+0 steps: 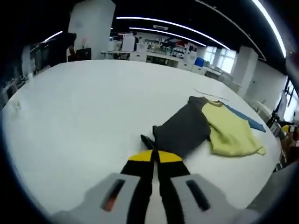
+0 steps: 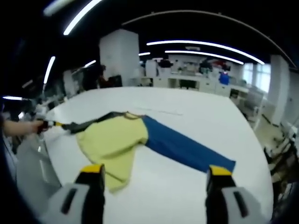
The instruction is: Fold the garment on the visible template until the final outline fits inside the template.
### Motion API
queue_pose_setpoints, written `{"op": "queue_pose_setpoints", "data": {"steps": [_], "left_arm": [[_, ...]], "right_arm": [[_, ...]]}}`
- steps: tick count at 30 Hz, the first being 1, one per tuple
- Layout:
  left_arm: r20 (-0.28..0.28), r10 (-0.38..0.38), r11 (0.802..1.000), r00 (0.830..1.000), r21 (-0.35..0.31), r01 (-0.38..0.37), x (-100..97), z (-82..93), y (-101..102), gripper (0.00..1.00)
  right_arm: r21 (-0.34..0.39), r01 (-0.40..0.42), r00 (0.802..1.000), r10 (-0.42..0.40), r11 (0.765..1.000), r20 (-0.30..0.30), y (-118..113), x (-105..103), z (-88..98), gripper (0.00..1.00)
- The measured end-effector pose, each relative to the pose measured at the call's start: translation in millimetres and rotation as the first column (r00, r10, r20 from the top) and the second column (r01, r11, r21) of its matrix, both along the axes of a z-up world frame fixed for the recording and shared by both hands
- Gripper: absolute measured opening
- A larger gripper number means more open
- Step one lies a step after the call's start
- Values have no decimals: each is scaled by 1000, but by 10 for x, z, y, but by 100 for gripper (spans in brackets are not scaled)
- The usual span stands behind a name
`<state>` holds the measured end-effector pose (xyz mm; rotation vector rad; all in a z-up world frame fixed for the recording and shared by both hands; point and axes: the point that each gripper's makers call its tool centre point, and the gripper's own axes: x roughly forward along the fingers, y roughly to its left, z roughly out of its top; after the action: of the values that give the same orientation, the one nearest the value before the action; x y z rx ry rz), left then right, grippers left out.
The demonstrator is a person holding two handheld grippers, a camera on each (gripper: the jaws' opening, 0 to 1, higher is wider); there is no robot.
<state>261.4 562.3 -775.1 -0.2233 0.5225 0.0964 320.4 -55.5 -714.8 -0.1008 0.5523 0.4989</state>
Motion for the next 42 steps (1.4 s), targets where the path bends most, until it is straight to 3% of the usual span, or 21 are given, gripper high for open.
{"op": "queue_pose_setpoints", "data": {"steps": [5, 6, 8, 11, 16, 24, 28, 37, 42], "left_arm": [[24, 41, 999, 999, -8, -41, 120, -85, 463, 0], [24, 60, 998, 998, -18, -60, 106, -95, 397, 0], [45, 83, 996, 996, -36, -82, 163, -97, 520, 0], [34, 94, 995, 995, -42, -93, 273, -167, 730, 0], [29, 106, 993, 994, -58, -104, 491, -223, 984, 0], [26, 133, 988, 991, -78, -131, 715, -402, 1168, 0], [21, 126, 989, 992, -77, -124, 770, -437, 1156, 0], [-1, 126, 988, 992, -88, -126, 717, -629, 1203, 0], [6, 142, 985, 990, -99, -141, 692, -647, 1220, 0]], "right_arm": [[4, 58, 998, -58, 998, 5, 54, -141, 84, 89], [16, 63, 998, -63, 998, 2, 105, -202, 107, 89], [7, 70, 998, -70, 998, -8, 164, -295, 118, 89], [-36, 79, 997, -80, 996, -15, 187, -428, 141, 89], [-57, 118, 992, -119, 991, -27, 97, -551, 171, 89], [-77, 189, 981, -192, 979, -35, 3, -681, 243, 90], [-78, 214, 975, -218, 974, -40, -25, -682, 264, 90], [-91, 227, 969, -234, 970, -74, -14, -772, 227, 90], [-98, 221, 970, -229, 970, -83, -2, -809, 206, 90]]}}
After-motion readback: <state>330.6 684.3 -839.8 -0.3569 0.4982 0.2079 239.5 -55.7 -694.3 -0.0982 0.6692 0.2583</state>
